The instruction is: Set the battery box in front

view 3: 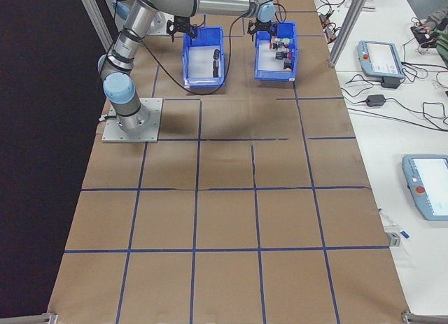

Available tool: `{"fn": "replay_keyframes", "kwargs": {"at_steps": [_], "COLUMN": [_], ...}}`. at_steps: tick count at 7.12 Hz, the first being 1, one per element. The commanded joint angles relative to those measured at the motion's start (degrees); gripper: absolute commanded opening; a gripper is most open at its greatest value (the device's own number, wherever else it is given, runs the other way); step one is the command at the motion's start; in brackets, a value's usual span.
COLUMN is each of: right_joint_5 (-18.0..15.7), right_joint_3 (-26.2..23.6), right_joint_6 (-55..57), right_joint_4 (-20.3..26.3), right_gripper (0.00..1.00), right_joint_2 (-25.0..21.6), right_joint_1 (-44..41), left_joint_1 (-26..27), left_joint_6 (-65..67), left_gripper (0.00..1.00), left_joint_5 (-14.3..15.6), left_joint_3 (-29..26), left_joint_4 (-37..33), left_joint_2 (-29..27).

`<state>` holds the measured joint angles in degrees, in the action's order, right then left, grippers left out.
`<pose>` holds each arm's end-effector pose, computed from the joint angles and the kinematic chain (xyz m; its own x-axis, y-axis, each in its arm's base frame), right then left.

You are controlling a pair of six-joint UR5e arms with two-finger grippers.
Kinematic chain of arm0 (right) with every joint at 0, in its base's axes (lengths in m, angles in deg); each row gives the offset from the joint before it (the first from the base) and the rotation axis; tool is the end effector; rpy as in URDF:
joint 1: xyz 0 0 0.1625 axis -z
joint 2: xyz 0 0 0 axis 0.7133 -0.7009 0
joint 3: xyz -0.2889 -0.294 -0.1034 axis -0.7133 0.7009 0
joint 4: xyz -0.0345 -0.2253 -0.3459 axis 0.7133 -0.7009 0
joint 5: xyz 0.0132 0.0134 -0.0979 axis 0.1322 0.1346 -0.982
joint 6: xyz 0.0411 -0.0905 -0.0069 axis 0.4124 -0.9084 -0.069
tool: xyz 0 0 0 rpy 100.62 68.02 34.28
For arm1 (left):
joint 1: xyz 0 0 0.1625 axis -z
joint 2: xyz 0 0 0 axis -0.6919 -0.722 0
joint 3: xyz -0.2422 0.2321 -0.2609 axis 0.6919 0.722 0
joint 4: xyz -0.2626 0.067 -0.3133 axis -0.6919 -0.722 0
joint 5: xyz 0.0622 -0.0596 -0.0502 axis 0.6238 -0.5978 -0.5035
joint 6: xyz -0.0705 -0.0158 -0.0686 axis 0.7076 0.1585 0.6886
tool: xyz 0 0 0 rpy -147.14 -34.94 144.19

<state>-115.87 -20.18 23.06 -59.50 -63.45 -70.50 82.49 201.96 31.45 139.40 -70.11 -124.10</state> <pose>0.4423 -0.6203 0.2639 -0.1482 -0.9864 0.0710 -0.9874 0.1515 0.0449 -0.3538 -0.2401 0.2820 -0.1054 -0.9886 -0.1077 -0.9936 0.1002 0.0521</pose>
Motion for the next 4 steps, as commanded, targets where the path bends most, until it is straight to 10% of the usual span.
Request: {"fn": "replay_keyframes", "kwargs": {"at_steps": [1,3,4], "right_joint_5": [-0.66,-0.84,-0.75], "right_joint_3": [-0.31,0.04,0.13], "right_joint_6": [0.69,0.69,0.69], "right_joint_4": [-1.47,-1.38,-1.29], "right_gripper": [0.54,0.11,0.07], "right_joint_2": [-0.28,-0.98,-1.60], "right_joint_1": [-0.10,-0.19,-0.10], "left_joint_1": [0.12,0.12,0.12], "left_joint_6": [0.17,1.22,1.66], "left_gripper": [0.98,0.87,0.65], "left_joint_5": [2.01,1.75,1.58], "left_joint_3": [1.51,4.41,4.07], "left_joint_4": [1.21,7.95,9.29], "left_joint_2": [-1.31,-1.66,-2.36]}}
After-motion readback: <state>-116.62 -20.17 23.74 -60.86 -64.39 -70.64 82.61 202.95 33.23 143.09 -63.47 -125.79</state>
